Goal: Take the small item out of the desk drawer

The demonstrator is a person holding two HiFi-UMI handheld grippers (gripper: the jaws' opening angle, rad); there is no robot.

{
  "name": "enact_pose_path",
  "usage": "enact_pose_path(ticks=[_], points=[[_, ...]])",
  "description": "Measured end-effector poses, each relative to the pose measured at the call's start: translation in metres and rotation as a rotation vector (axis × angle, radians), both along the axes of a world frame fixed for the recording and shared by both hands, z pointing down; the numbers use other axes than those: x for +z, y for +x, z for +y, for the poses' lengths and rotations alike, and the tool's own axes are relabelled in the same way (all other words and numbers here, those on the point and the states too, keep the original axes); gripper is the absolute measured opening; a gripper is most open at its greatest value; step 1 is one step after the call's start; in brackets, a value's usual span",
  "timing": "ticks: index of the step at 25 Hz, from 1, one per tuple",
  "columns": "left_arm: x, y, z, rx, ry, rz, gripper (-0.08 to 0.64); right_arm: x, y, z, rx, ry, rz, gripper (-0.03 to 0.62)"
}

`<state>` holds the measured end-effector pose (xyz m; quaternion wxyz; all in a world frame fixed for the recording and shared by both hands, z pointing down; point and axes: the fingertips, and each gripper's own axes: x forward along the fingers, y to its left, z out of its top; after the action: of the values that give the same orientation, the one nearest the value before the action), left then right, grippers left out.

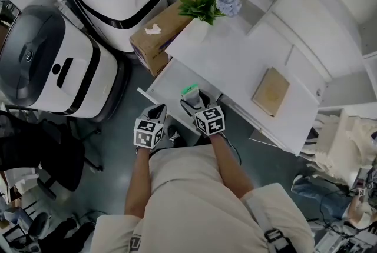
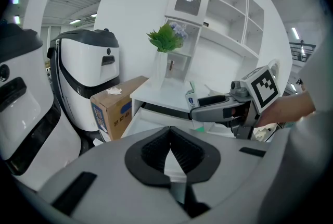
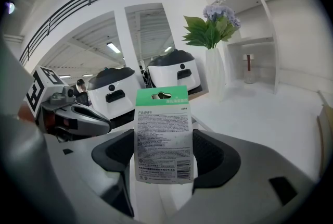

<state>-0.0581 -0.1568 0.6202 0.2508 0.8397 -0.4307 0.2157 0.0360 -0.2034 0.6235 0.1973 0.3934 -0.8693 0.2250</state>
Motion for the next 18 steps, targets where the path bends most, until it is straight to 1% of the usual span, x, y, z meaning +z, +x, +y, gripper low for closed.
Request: enact_pose_path(ticks=[18], points=[[-0.0014, -0.0001, 0.0031, 0.009, 0.004, 0.006, 0.017, -0.0004, -0.0022, 0.0041, -0.004, 0.005, 0.008, 0.365]])
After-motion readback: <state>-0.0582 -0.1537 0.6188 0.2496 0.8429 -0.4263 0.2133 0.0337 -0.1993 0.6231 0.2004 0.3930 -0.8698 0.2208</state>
